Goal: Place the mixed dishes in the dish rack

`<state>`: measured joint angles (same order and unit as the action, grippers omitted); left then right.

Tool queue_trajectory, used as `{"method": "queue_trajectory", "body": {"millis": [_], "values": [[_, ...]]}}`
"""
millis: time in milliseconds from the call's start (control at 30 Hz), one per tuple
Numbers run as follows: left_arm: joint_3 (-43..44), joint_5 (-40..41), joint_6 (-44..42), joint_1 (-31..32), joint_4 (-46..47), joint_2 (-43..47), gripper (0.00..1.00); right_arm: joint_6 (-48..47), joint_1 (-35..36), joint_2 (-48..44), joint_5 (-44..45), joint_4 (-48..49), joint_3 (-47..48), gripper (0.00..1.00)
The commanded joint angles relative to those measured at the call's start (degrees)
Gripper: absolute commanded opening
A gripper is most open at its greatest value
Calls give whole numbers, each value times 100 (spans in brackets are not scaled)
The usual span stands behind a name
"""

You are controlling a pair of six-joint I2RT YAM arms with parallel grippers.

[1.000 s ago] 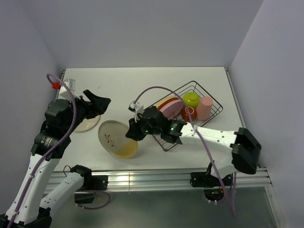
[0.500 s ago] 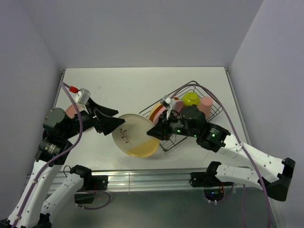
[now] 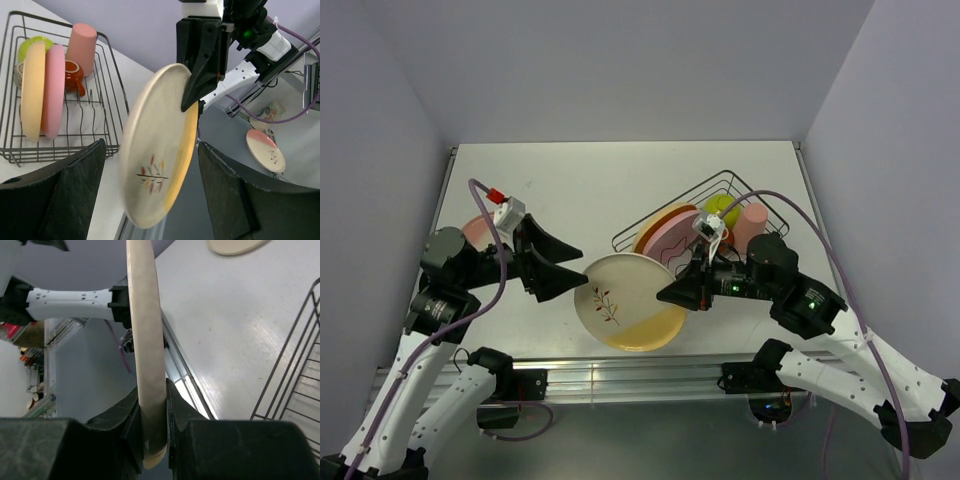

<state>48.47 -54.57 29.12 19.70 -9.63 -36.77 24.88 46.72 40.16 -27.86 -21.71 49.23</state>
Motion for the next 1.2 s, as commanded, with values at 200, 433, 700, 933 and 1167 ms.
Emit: {"method": "queue_trajectory", "body": {"millis": [200,433,700,933,1167], "values": [[-232,-1020,23,139,506,-304,80,262,-5,-413,-616,668,552,0],[-338,-1030,23,884,576,-445,79,245,-14,-176,-633,835,772,0],[-347,-301,224,1255,734,-427,49,333,-22,-157,-660,994,737,0],[-505,481,901,1264,1358,-629,0,351,-31,-272,-563,915,745,0],[-471,1588,885,1264,1271,-366,0,-18,-49,-132,559,-297,1123,62]]}}
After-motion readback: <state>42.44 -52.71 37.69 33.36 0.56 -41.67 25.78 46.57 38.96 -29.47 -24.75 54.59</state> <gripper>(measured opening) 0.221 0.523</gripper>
